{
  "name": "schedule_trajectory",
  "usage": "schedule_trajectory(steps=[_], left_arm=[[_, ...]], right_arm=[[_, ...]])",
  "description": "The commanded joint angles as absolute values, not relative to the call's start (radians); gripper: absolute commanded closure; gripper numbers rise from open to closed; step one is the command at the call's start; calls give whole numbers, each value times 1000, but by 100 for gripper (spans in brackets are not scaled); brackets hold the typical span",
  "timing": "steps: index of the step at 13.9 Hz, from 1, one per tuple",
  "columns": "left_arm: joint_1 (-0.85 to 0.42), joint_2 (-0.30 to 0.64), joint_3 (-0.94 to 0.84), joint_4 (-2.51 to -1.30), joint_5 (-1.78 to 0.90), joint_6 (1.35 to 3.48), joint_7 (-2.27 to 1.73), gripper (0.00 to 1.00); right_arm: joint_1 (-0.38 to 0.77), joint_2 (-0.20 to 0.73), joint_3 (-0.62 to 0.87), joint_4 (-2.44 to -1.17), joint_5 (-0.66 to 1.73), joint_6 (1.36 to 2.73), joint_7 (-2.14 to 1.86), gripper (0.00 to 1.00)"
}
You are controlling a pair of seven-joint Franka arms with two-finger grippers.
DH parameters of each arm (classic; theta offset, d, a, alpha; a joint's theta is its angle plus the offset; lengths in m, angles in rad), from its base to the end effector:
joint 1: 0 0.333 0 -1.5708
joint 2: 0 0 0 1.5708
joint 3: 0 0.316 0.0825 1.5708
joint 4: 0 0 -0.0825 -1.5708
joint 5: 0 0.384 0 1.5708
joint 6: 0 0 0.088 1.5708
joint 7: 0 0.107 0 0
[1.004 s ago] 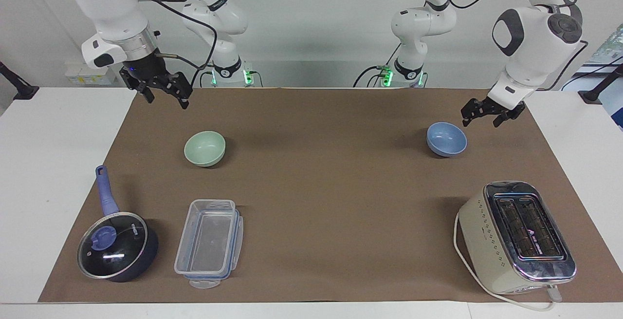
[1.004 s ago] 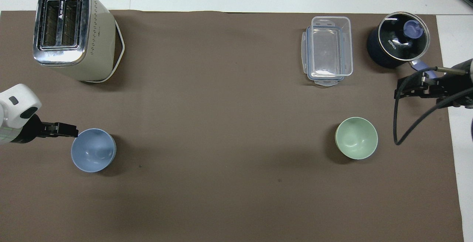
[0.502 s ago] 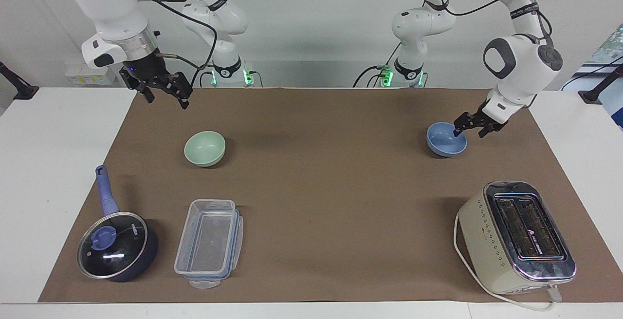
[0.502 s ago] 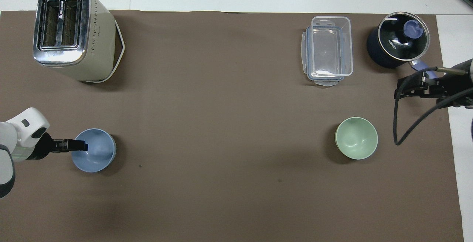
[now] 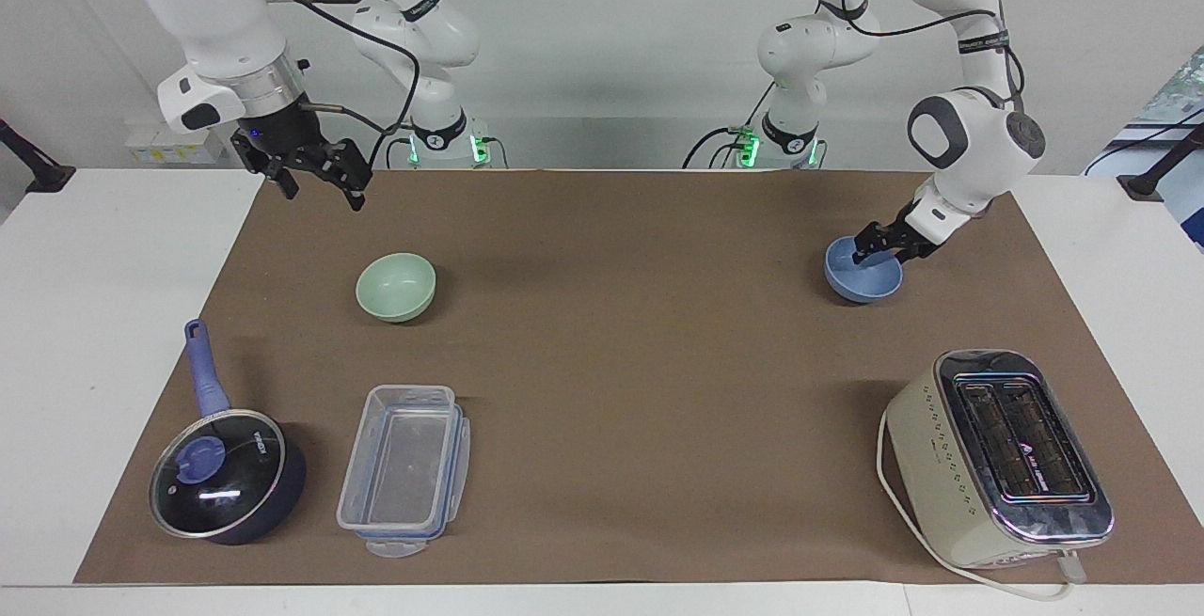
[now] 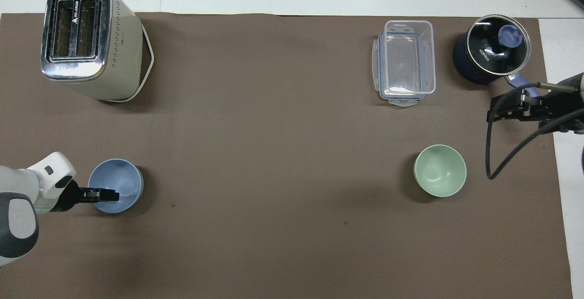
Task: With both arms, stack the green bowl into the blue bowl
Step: 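Reach the left gripper to the blue bowl rim and grasp it, then drag the blue bowl with the left gripper toward the table center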
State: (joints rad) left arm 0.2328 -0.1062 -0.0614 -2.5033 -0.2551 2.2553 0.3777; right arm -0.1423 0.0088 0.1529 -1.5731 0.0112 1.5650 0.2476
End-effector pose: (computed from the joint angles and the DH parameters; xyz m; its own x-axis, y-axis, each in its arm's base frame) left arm 0.4367 0.0689 0.3116 0.9958 -0.0384 -0.0827 -0.0202 -0.9775 0.2100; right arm 0.5563 0.0067 0.6181 0.9719 -0.2347 -0.0194 -0.2349 -0.9720 -0.0080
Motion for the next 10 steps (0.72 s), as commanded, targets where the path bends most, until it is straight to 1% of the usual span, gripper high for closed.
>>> schedule_trajectory(steps=[1, 4, 8, 10], left_arm=[[244, -110, -69, -2513, -275, 2269, 350, 100], [245, -100, -69, -2484, -275, 2244, 353, 100], [293, -31, -67, -2341, -275, 2094, 399, 100], [308, -12, -67, -2271, -275, 2013, 414, 100]], right_arm=[[-152, 5, 161, -1568, 14, 1555, 256, 0], [-152, 5, 161, -1568, 14, 1555, 256, 0], [-152, 5, 161, -1568, 14, 1555, 256, 0], [-152, 5, 161, -1568, 14, 1555, 256, 0]])
